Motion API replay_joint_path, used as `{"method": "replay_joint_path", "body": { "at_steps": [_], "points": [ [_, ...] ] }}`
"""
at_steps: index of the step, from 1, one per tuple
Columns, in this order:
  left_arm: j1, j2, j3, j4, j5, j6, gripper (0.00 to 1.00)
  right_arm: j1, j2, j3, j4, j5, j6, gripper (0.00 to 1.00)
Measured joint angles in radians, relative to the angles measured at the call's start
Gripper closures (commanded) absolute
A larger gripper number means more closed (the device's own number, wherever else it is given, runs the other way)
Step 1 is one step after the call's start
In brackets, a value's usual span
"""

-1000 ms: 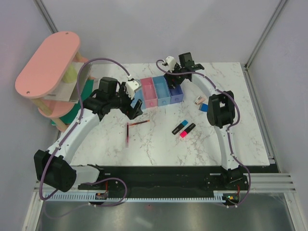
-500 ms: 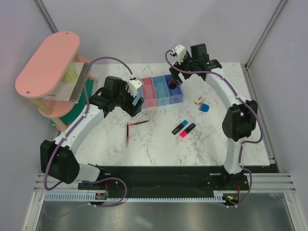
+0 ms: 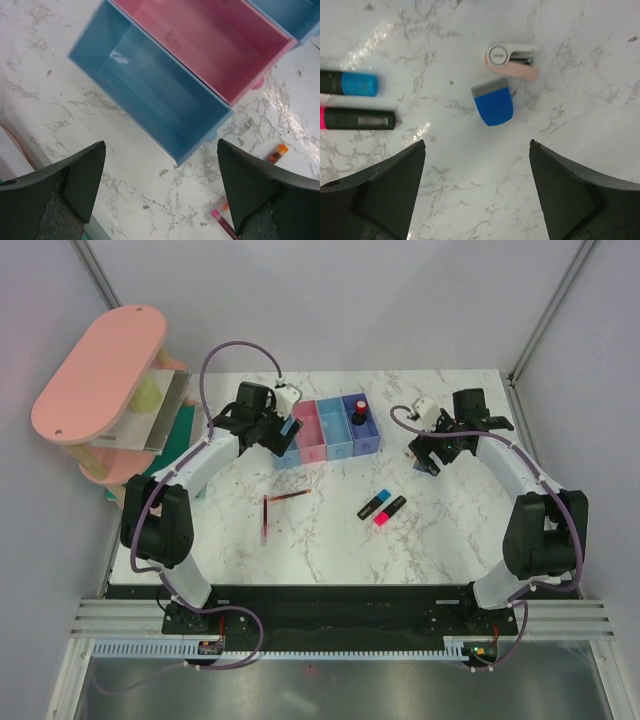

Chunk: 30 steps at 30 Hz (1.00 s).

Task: Sort the stationery into containers
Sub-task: Pick up the stationery from the center of the board.

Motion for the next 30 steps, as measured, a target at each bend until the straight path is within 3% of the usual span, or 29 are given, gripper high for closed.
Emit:
{"method": "replay_joint_path", "body": {
  "at_steps": [4,11,19,30],
  "points": [
    [0.016,0.043,0.078,0.034,-0.001,0.001,0.00,-0.027,0.005,-0.095,-0.029,0.015,-0.097,0.10],
    [0.028,0.114,0.161,0.070,-0.007,0.023,0.00,-0.047,0.074,-0.113,0.001,0.035,-0.222,0.13],
    [0.039,0.193,0.188,0.067,-0.076,0.030,0.00,-0.075,0.251,-0.048,0.013,0.072,-0.316,0.16],
    [0.045,0.201,0.189,0.062,-0.108,0.053,0.00,-0.075,0.338,0.040,0.016,0.049,-0.380,0.23]
  ]
}}
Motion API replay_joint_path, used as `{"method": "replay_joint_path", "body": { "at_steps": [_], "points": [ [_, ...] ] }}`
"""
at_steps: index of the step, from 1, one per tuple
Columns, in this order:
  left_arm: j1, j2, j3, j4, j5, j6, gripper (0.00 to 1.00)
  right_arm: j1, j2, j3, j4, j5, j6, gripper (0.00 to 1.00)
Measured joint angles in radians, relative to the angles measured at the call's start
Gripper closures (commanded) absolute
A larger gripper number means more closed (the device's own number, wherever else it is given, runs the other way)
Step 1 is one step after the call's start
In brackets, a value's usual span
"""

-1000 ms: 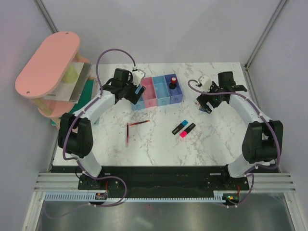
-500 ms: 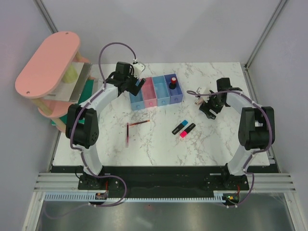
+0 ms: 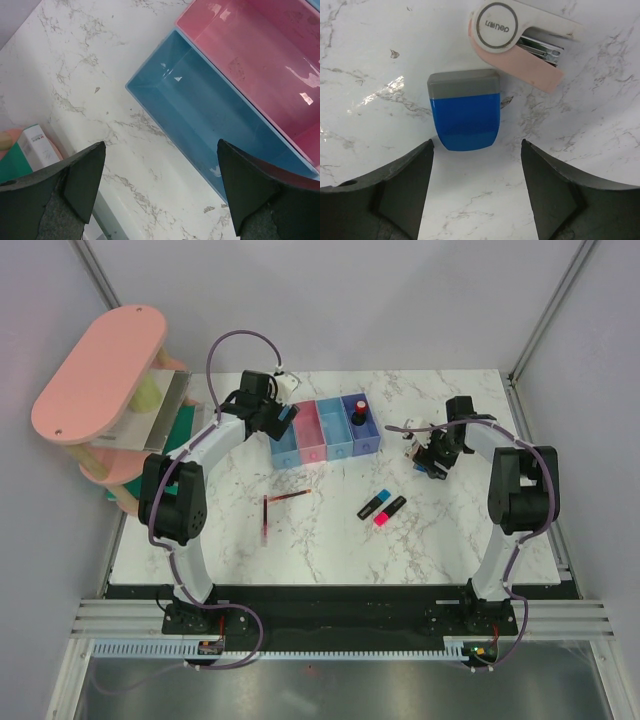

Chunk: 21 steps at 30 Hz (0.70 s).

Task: Sort the stationery into containers
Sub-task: Pick up the stationery from the center of the board.

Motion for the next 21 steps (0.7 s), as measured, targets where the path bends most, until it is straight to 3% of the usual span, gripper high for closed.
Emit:
{"method": "replay_joint_path", "body": {
  "at_steps": [16,21],
  "points": [
    [0.012,0.000,0.020,-0.037,-0.026,0.037,0.00,0.002,0.031,0.035,-0.035,-0.067,-0.021,0.32],
    [0.012,0.000,0.028,-0.044,-0.026,0.037,0.00,0.010,0.033,0.035,-0.039,-0.079,-0.019,0.41]
  ]
}}
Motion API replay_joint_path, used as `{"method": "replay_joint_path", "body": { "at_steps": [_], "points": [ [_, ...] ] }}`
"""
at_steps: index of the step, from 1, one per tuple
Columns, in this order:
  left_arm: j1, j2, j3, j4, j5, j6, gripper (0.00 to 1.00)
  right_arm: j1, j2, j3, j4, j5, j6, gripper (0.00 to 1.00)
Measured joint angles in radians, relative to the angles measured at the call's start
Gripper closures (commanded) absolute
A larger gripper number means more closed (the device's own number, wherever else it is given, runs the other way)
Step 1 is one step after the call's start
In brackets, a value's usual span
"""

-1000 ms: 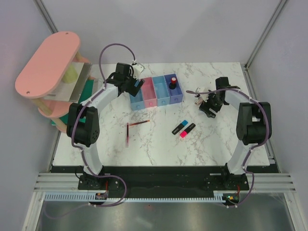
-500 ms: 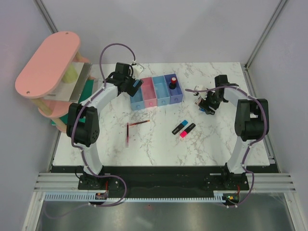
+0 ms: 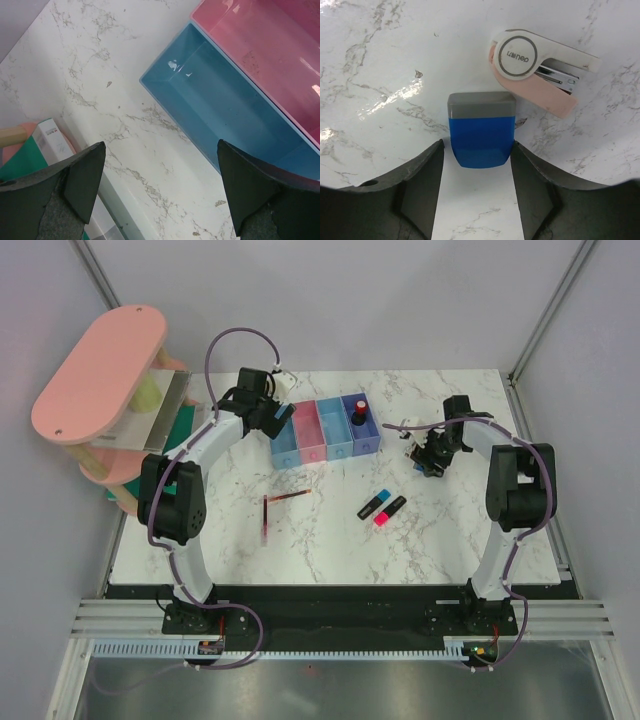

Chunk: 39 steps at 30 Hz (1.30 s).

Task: Sort the stationery into containers
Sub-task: Pick up the stationery from the center of the board, then place the stationery in the storage box.

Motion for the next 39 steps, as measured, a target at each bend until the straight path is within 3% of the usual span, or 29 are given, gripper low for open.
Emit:
{"method": "replay_joint_path", "body": {
  "at_steps": [6,18,27,32,39],
  "points": [
    [0.000,0.000,0.001,-0.004,0.000,0.000,0.00,0.011,0.001,0.001,-0.008,-0.008,0.012,0.57],
    [0.000,-0.014,0.000,-0.013,0.015,0.000,0.00,0.016,-0.094,0.002,-0.048,-0.026,0.053,0.61],
    [-0.040,-0.154,-0.008,-0.040,0.175,-0.005,0.00,0.083,-0.238,0.131,-0.067,-0.053,0.130,0.63],
    [-0.073,-0.209,-0.008,-0.043,0.248,-0.020,0.00,0.163,-0.173,0.248,-0.048,-0.048,0.191,0.63],
    [-0.087,-0.262,-0.056,-0.061,0.276,-0.027,0.00,0.239,0.091,0.488,-0.012,-0.033,0.277,0.63]
  ]
}}
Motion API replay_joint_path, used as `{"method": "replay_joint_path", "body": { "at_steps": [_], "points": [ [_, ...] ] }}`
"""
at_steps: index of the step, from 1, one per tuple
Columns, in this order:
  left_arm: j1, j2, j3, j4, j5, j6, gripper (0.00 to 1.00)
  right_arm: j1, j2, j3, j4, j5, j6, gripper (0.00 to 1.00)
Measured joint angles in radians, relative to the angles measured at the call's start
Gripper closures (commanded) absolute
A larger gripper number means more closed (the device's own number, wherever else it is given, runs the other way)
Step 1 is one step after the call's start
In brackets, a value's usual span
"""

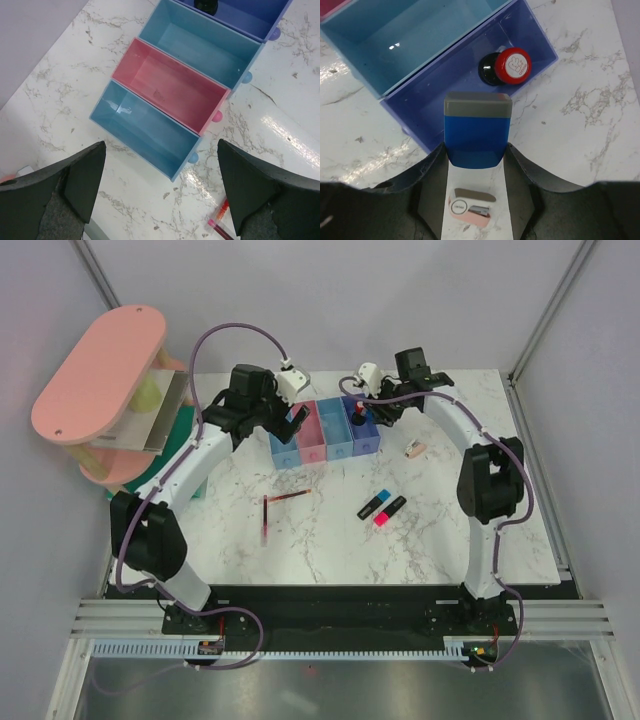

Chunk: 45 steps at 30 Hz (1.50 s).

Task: Sort the stationery into containers
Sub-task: Place the stationery in the storage box.

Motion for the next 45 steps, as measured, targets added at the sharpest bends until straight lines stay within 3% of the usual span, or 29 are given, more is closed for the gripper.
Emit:
{"method": "replay_joint_path", "body": {
  "at_steps": [9,45],
  "points": [
    [0.000,-0.060,-0.069,-0.015,-0.004,0.001,0.00,0.025,0.179,0.133,0.008,0.025,0.040,0.63],
    [0.000,-0.067,-0.078,-0.018,-0.009,0.002,0.00,0.072,0.130,0.002,0.066,0.085,0.021,0.60]
  ]
}}
